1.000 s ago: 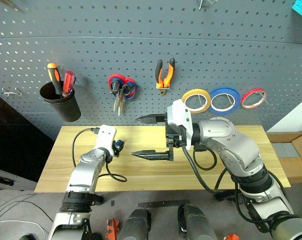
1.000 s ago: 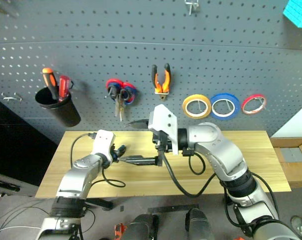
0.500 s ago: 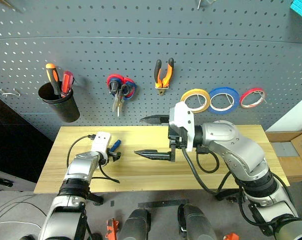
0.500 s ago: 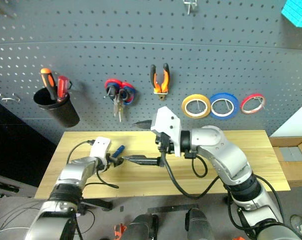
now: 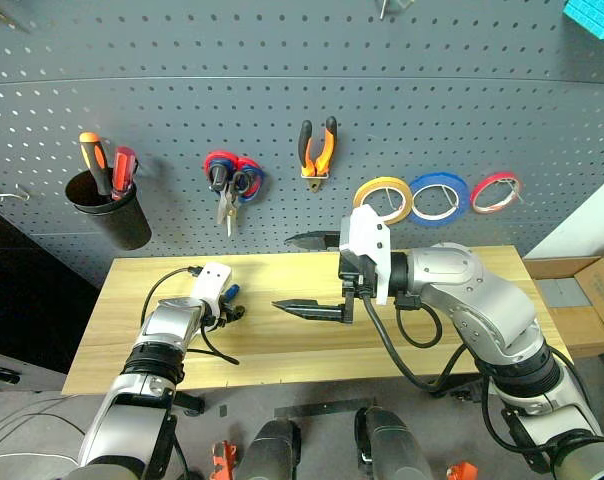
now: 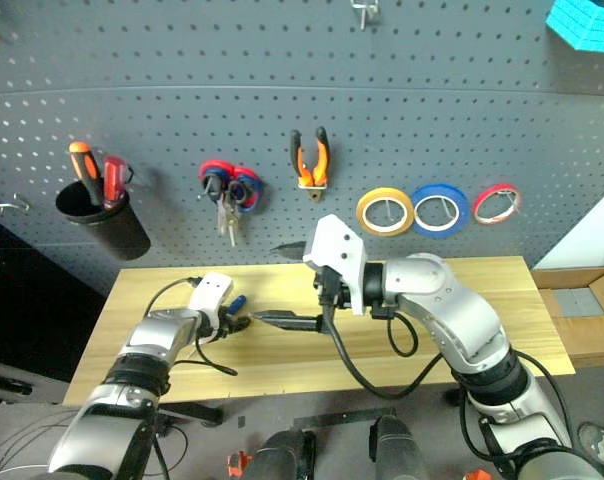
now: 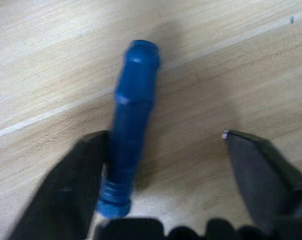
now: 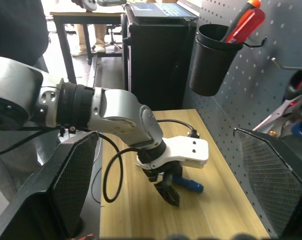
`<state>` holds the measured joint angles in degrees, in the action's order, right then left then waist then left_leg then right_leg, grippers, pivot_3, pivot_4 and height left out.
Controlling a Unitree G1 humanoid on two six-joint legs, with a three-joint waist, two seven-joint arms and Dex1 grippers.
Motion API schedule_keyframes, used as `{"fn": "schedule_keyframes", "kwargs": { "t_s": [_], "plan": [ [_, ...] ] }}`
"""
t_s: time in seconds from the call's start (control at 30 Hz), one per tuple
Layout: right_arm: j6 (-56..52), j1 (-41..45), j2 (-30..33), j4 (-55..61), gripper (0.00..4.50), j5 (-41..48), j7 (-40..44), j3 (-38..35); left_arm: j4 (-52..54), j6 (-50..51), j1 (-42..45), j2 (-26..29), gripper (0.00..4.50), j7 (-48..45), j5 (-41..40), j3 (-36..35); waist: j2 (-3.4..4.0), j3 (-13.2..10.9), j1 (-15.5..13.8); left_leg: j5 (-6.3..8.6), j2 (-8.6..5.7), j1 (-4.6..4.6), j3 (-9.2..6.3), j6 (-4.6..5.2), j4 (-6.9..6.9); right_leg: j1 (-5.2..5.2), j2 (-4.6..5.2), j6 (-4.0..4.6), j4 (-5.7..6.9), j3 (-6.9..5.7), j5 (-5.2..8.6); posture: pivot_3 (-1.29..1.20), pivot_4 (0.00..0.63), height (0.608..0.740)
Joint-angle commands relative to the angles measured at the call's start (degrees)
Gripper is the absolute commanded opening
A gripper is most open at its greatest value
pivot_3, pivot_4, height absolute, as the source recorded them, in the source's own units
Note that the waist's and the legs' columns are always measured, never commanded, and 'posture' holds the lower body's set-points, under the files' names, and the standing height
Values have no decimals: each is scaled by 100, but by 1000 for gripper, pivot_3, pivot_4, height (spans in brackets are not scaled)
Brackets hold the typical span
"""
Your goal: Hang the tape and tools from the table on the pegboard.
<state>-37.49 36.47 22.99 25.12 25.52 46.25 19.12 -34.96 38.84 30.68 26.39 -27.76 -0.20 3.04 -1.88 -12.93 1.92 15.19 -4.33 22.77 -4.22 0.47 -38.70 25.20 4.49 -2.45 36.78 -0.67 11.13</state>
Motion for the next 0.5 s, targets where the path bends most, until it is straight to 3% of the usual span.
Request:
{"fn": "schedule_keyframes", "kwargs": {
  "t_s": [0.03, 0.2, 0.33, 0.5],
  "plan": [
    [130, 80, -4, 95, 4500, 3, 57, -107, 77, 361, -344, 103, 2222, 98, 73, -14, 0, 0, 4, 0, 0, -1, 0, 0, 0, 0, 0, 0, 1, 0, 0, -71, 211, 740],
    [202, 122, -20, 4, 4500, -30, 110, -79, 650, 496, -677, 136, 464, 216, 41, -134, 1, 1, 8, 0, 1, -3, 2, 0, 1, 0, 0, 0, 1, 2, 0, -57, 209, 740],
    [253, 163, -109, -67, 4500, 48, 170, -136, 1976, -72, -1105, 198, 464, 436, 138, -185, 2, 0, 1, 0, 0, 1, 2, 0, 2, 3, 3, 0, -1, 3, 0, -33, 203, 740],
    [395, 301, -251, -235, 4500, 83, 325, -112, 4316, -887, -1877, 166, 464, 1131, 169, -927, -7, -7, -51, 0, 2, 20, -12, -4, 4, 14, 9, 2, -6, 7, -1, -4, 192, 740]
  ]
}}
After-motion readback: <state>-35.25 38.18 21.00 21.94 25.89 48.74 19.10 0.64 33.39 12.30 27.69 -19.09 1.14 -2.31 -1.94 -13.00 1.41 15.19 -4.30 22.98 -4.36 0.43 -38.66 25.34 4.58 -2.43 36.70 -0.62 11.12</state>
